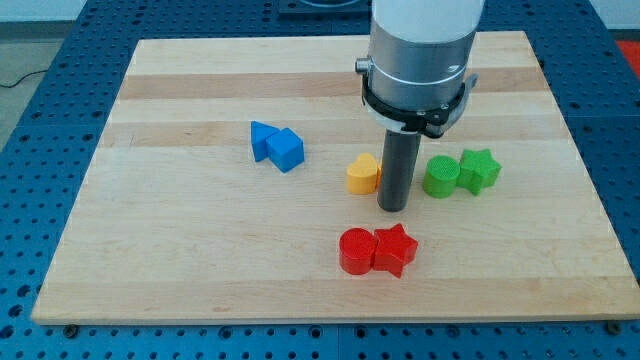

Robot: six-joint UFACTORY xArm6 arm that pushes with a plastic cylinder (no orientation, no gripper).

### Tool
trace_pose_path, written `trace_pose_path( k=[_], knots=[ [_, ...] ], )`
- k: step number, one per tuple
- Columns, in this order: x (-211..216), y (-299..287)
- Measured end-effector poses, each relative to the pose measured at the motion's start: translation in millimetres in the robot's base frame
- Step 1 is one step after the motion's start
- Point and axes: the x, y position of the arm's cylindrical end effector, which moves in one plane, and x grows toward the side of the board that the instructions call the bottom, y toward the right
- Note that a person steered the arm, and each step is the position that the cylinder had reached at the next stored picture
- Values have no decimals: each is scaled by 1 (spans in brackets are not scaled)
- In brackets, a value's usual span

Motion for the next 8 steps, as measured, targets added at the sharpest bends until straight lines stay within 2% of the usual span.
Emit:
trace_pose_path(
  k=[1,3,5,8],
  knots=[
    [16,6],
    [23,92],
    [0,89],
    [-2,81]
  ],
)
